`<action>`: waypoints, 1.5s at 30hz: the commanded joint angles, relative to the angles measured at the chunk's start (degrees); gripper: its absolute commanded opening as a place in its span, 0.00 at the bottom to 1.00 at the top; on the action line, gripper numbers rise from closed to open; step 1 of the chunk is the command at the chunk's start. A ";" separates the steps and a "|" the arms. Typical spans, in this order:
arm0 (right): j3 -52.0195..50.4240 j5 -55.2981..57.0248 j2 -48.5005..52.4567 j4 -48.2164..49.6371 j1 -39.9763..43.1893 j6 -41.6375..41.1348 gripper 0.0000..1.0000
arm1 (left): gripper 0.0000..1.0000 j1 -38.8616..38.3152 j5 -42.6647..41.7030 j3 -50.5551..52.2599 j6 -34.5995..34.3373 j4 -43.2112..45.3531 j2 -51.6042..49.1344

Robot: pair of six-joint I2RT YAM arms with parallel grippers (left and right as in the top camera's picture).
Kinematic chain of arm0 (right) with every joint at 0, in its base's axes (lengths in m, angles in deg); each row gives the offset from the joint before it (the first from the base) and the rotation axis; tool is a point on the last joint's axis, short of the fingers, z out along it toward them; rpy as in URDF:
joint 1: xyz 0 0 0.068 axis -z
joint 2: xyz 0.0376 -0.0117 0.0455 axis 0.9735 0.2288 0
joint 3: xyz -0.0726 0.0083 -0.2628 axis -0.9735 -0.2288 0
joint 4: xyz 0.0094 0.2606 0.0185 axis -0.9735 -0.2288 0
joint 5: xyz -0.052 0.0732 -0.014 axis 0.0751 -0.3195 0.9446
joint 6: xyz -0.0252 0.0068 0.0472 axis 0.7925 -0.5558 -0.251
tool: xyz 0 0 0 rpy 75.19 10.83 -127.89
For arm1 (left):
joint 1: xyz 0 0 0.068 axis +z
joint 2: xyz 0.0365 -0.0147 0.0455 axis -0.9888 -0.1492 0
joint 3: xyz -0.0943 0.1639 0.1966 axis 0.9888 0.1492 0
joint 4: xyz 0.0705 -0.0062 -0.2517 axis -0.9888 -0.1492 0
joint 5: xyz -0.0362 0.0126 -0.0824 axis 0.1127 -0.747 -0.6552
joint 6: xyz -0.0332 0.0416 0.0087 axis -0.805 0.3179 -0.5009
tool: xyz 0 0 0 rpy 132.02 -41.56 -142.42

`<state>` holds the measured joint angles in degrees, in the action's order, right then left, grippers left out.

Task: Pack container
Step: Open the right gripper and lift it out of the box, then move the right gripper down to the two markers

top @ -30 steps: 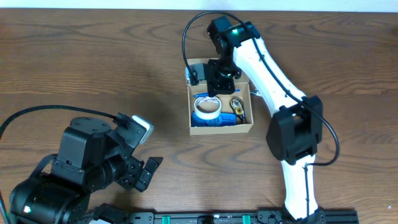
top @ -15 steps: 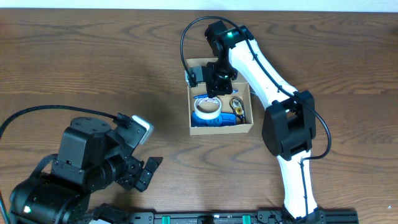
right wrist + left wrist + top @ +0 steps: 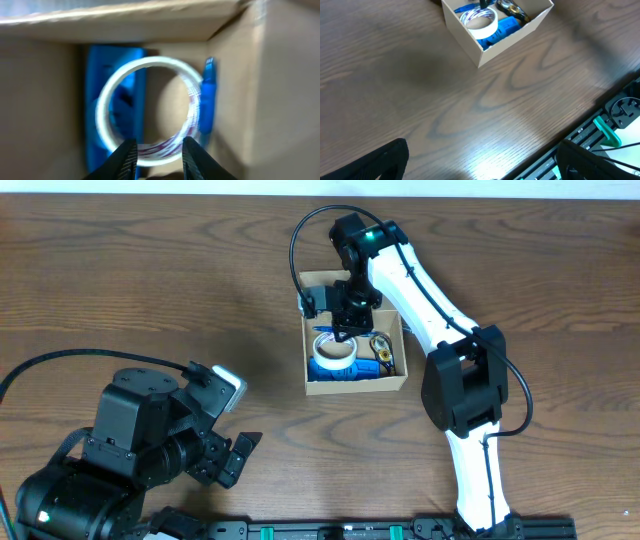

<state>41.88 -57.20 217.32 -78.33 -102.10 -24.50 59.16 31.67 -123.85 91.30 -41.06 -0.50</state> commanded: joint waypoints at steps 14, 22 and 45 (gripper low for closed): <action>2.89 4.35 -25.11 -2.58 1.07 -6.51 0.99 | 0.95 0.11 -0.76 -0.46 0.39 -0.17 0.02; 2.89 4.59 -29.53 -8.33 3.02 -17.75 0.99 | 0.95 0.13 -0.76 -0.46 0.37 -0.17 0.02; -5.81 12.15 -27.54 -0.50 20.02 -28.57 0.99 | 0.96 0.13 -0.76 -0.46 0.39 -0.17 0.02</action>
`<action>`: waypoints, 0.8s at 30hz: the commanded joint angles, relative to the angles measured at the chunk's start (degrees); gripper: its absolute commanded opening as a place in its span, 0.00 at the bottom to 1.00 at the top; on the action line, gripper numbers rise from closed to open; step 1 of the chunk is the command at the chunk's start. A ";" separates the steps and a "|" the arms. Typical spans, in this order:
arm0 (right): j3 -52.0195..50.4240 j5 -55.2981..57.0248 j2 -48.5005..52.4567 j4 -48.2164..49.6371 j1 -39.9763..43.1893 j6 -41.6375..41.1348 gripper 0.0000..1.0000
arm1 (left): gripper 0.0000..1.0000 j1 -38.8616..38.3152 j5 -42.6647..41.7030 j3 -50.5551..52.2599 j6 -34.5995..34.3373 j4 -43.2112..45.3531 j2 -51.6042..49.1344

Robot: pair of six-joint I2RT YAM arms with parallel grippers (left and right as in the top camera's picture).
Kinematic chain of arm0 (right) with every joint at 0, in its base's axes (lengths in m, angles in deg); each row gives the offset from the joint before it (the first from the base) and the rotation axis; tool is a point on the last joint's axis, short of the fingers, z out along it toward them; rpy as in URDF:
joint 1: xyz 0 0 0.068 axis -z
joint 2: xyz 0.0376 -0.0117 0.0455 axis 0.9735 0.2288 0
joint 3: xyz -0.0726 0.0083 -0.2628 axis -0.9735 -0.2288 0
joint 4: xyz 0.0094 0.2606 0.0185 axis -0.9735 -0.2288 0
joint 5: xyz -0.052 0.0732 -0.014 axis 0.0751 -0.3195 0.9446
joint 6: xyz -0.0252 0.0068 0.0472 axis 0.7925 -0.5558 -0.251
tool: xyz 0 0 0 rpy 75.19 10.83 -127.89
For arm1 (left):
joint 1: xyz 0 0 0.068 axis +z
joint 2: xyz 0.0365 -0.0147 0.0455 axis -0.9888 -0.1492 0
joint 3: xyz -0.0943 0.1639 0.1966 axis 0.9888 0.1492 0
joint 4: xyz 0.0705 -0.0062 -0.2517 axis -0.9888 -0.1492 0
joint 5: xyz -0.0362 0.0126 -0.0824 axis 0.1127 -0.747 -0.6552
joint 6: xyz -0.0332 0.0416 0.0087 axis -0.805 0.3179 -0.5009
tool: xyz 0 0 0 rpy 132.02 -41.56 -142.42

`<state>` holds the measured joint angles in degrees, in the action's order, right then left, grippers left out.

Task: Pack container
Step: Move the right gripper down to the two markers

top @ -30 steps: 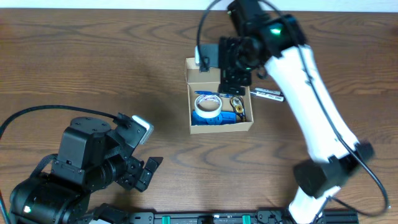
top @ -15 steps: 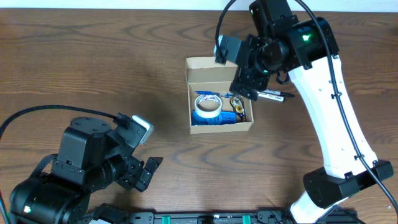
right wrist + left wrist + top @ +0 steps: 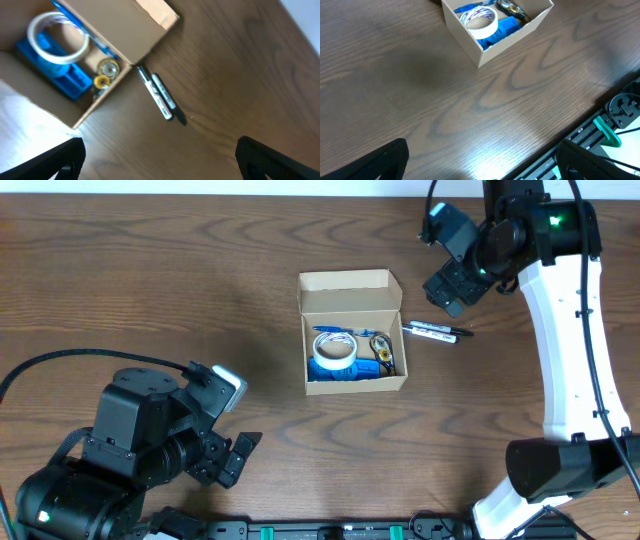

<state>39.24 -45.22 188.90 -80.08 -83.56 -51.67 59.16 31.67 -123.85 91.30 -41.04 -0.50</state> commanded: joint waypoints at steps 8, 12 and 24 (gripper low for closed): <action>-19.52 0.17 0.87 13.77 3.17 -2.58 0.97 | 0.95 0.13 -0.76 -0.46 0.39 -0.20 0.00; -26.40 0.20 0.87 18.99 3.17 -2.58 0.95 | 0.95 0.13 -0.76 -0.46 0.37 -0.20 0.02; -37.75 0.61 0.87 28.74 3.17 -4.09 0.94 | 0.95 0.13 -0.76 -0.46 0.39 -0.20 0.02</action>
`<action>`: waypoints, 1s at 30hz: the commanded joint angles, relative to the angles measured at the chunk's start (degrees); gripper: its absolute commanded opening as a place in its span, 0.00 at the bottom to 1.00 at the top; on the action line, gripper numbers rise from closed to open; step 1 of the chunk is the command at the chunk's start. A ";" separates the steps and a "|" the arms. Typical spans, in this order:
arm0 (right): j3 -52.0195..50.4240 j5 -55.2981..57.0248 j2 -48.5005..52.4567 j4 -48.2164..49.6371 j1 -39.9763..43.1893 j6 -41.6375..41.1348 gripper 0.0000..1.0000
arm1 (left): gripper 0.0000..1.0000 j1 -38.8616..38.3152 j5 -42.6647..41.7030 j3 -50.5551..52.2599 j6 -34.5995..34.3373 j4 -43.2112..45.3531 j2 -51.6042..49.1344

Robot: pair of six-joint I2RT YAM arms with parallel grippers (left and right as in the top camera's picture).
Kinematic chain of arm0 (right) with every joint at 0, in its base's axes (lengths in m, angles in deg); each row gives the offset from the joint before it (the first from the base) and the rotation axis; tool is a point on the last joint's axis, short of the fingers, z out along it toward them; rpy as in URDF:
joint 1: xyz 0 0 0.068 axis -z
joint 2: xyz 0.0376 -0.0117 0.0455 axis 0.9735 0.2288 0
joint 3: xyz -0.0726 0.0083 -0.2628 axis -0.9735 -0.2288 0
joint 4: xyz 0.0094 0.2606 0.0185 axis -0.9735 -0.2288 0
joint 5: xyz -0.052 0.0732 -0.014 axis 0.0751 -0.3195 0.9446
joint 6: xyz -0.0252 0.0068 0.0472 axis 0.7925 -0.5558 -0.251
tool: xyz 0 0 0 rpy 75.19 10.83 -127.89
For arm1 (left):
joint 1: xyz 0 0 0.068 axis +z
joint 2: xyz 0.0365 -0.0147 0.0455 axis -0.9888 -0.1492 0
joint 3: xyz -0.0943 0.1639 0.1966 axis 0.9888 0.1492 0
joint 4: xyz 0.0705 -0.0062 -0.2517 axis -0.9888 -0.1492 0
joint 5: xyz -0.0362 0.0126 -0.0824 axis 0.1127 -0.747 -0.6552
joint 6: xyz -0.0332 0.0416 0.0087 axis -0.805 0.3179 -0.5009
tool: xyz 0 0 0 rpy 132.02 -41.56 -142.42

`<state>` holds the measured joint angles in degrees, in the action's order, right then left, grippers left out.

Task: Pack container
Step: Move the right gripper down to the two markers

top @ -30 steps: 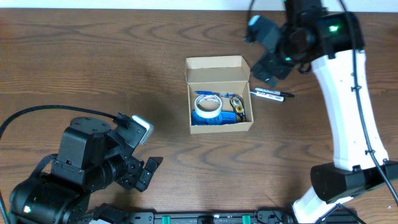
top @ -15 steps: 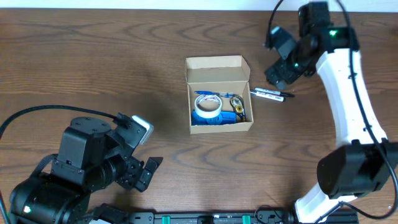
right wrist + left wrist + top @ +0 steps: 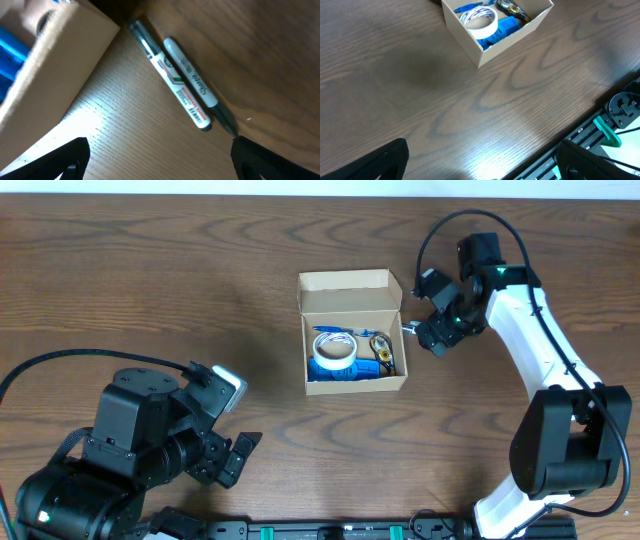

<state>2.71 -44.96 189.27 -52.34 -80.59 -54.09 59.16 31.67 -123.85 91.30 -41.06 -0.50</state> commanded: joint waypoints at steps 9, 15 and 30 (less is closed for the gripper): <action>-4.79 0.70 0.50 7.34 0.20 -2.29 0.88 | 0.95 0.13 -0.76 -0.46 0.39 -0.17 0.00; -8.37 2.05 0.50 14.58 0.22 -2.29 0.89 | 0.95 0.13 -0.76 -0.46 0.39 -0.17 0.02; -16.85 4.20 0.50 27.78 0.31 -2.34 0.92 | 0.95 0.13 -0.76 -0.46 0.39 -0.17 0.02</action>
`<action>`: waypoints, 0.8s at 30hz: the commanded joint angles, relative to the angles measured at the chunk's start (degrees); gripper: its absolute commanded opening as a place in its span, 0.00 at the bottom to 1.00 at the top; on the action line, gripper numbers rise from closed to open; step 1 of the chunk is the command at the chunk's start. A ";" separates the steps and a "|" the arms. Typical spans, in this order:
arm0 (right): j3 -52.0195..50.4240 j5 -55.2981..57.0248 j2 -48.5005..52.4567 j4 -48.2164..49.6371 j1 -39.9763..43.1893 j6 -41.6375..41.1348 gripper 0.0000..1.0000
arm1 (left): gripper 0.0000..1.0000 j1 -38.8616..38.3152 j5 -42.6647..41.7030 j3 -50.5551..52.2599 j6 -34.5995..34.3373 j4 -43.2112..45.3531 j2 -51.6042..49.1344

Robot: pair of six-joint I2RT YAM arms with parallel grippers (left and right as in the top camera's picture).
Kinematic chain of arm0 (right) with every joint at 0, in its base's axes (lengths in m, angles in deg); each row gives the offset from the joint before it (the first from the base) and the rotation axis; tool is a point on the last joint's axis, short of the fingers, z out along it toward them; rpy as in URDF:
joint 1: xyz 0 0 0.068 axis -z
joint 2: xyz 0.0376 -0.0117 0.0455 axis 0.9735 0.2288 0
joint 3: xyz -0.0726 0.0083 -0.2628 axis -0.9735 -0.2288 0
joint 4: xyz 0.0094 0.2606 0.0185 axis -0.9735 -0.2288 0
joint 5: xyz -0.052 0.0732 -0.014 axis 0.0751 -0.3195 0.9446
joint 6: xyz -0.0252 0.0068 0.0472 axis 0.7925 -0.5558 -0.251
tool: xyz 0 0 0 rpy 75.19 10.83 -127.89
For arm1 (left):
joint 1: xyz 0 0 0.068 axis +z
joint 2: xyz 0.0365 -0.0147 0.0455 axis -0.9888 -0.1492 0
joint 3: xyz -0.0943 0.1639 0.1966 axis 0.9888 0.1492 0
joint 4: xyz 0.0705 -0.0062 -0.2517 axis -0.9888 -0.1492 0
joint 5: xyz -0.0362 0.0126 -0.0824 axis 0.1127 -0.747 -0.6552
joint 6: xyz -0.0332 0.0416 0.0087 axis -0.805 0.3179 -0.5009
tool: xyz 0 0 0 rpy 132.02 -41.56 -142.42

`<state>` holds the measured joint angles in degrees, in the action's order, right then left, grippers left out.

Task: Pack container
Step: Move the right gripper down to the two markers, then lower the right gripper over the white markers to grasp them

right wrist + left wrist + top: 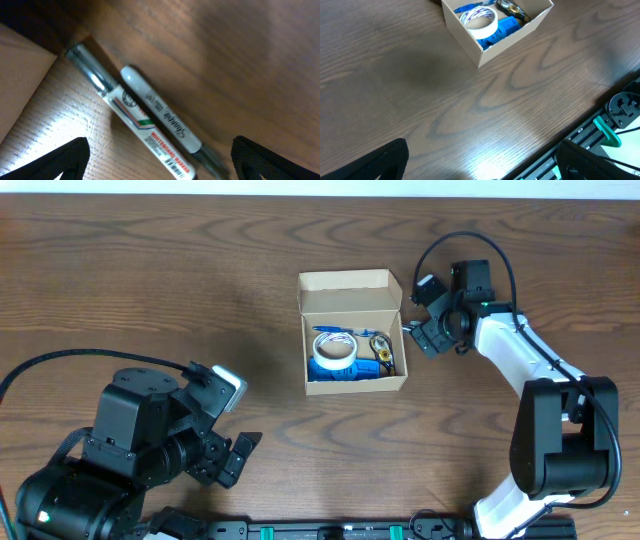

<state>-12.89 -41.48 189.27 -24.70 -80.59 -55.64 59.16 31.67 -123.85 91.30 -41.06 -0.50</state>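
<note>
An open cardboard box (352,292) sits mid-table, holding a white tape roll (333,348), a blue item (347,369) and a brass-coloured piece (382,345). Two markers lie side by side just right of the box: a whiteboard marker (142,132) and a grey Sharpie (165,120). My right gripper (437,338) hovers low over them, open, its fingers (50,162) wide apart at the frame's bottom corners. My left gripper (480,165) is open over bare table near the front edge, far from the box (470,37).
Wood-grain table (150,290) all round. A black rail with green clamps (610,131) runs along the front edge. The left arm's bulky base (130,450) fills the lower left corner.
My right gripper has come lower and closer to the two markers beside the box; they fill more of the wrist view. The left arm has not moved.
My right gripper was first inside the box, over the tape roll. Then it was raised high to the right, open, with the two markers on the table below. Then it was down beside the box over the markers, and now lower still.
</note>
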 commanded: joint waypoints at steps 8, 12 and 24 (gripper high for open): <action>-1.55 0.22 0.50 -1.07 0.33 -3.34 0.95 | 0.95 0.13 -0.76 -0.46 0.39 -0.17 0.02; -2.08 -1.51 0.50 -0.90 0.48 -3.32 0.95 | 0.95 0.13 -0.76 -0.46 0.39 -0.17 0.02; -6.14 -3.63 0.50 4.44 0.55 -4.09 0.95 | 0.95 0.13 -0.76 -0.46 0.39 -0.17 0.02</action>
<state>-18.57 -43.56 189.27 -20.76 -80.55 -58.31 59.16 31.67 -123.85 91.30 -41.04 -0.50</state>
